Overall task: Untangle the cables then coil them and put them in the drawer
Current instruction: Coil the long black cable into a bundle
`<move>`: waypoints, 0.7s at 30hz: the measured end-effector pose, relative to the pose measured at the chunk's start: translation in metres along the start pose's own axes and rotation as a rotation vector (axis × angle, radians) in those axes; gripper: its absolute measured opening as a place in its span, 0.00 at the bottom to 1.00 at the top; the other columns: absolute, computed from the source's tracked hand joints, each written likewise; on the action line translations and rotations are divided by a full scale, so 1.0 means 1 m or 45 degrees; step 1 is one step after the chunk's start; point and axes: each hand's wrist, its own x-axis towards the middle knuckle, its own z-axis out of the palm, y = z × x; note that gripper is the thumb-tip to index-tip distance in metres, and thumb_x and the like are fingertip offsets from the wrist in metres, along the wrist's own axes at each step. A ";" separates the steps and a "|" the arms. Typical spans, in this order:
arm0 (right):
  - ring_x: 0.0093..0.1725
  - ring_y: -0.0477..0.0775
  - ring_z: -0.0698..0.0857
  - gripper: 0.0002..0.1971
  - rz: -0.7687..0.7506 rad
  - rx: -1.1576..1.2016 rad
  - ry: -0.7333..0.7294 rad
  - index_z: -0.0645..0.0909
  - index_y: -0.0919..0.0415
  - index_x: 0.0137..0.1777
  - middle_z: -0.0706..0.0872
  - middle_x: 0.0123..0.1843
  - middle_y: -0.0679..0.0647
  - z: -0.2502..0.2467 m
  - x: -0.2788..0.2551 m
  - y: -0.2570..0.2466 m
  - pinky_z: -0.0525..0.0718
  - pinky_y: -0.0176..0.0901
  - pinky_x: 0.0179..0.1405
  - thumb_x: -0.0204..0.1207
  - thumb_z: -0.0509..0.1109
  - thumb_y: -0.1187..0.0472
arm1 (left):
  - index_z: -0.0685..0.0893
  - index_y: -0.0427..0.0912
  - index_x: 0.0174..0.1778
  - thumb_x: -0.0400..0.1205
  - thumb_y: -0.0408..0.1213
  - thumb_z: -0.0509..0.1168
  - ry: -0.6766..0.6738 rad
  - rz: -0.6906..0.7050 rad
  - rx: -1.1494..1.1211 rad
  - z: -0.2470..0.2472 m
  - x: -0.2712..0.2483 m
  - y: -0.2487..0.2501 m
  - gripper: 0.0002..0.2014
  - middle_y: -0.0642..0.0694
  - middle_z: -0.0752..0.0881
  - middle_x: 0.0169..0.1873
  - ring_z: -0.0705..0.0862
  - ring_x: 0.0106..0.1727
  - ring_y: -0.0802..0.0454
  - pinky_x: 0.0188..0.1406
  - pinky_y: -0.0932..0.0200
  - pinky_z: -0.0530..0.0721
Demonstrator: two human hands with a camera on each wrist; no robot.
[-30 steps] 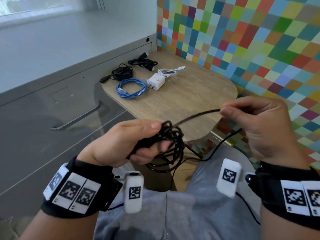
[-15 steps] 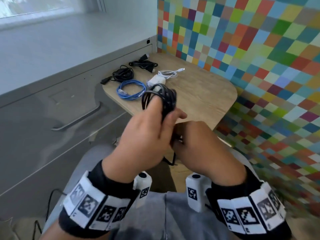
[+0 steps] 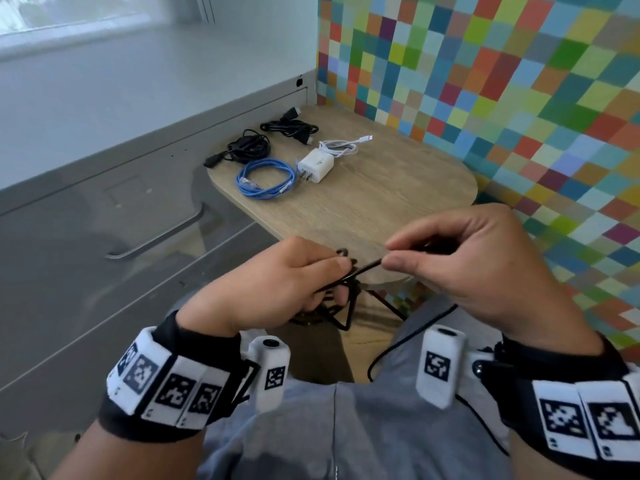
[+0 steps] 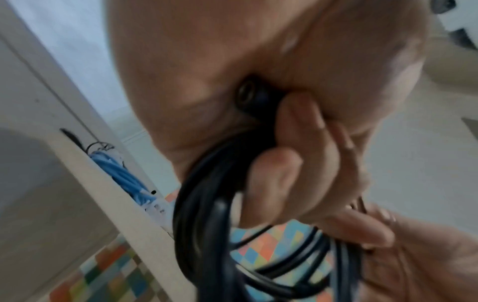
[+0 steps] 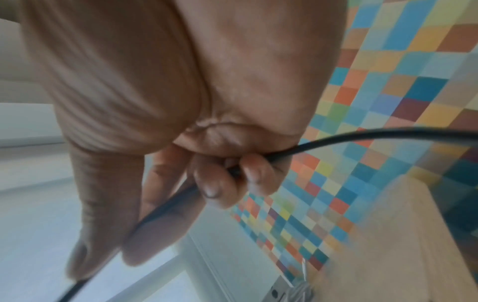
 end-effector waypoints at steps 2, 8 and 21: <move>0.38 0.46 0.93 0.06 -0.026 0.050 0.094 0.94 0.50 0.40 0.94 0.37 0.44 -0.004 0.001 0.006 0.90 0.37 0.39 0.63 0.86 0.55 | 0.87 0.43 0.35 0.80 0.63 0.65 -0.094 0.052 -0.249 -0.004 -0.004 -0.004 0.25 0.50 0.69 0.19 0.63 0.21 0.51 0.24 0.55 0.62; 0.30 0.40 0.86 0.04 -0.017 0.121 0.417 0.93 0.50 0.47 0.92 0.33 0.45 -0.005 0.012 0.037 0.81 0.29 0.35 0.74 0.79 0.54 | 0.80 0.43 0.38 0.81 0.56 0.71 -0.038 0.351 -0.992 -0.020 -0.012 -0.003 0.19 0.55 0.66 0.20 0.57 0.18 0.55 0.18 0.59 0.61; 0.40 0.54 0.84 0.09 -0.040 -0.777 -0.359 0.86 0.49 0.53 0.86 0.42 0.49 0.062 0.003 0.014 0.83 0.52 0.38 0.88 0.63 0.54 | 0.77 0.46 0.53 0.92 0.46 0.56 0.836 0.381 0.442 0.020 0.009 0.003 0.10 0.55 0.91 0.43 0.90 0.45 0.52 0.48 0.45 0.87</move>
